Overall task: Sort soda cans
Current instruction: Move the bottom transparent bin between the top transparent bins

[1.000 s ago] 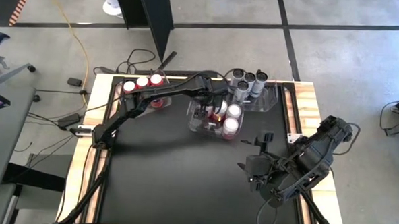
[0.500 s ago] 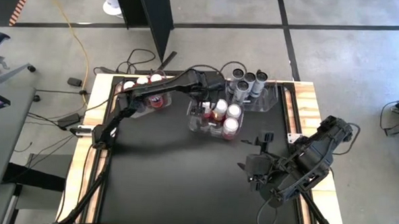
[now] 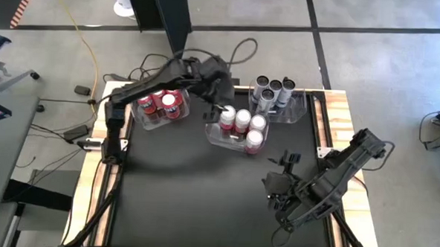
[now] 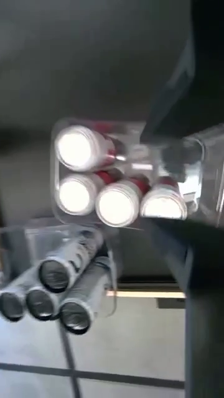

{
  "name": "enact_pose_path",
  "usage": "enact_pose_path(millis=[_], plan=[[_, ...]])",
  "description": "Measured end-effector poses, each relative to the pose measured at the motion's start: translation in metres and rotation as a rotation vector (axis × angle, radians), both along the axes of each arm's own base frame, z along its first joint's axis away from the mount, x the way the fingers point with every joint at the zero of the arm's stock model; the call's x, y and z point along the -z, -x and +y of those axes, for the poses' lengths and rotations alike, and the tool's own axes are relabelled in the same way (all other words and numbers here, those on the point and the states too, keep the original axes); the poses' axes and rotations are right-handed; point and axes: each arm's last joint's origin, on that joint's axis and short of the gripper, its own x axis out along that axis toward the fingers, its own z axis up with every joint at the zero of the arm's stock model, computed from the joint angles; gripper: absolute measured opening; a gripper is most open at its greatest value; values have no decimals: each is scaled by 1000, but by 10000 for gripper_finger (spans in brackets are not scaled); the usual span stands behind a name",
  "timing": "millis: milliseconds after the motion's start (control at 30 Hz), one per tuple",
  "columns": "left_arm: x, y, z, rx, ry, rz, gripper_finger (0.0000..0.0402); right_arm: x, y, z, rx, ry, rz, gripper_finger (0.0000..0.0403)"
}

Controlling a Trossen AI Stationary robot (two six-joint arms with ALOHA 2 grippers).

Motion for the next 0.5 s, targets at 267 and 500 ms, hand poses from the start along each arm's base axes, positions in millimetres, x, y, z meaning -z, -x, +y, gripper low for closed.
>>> enact_pose_path(millis=[267,500], plan=[[-45,30,-18,104,73,-211,7,20,1,0,61,1,6,284],[-31,38,-42,135,59,-402,1,28,1,0,67,12,15,270]])
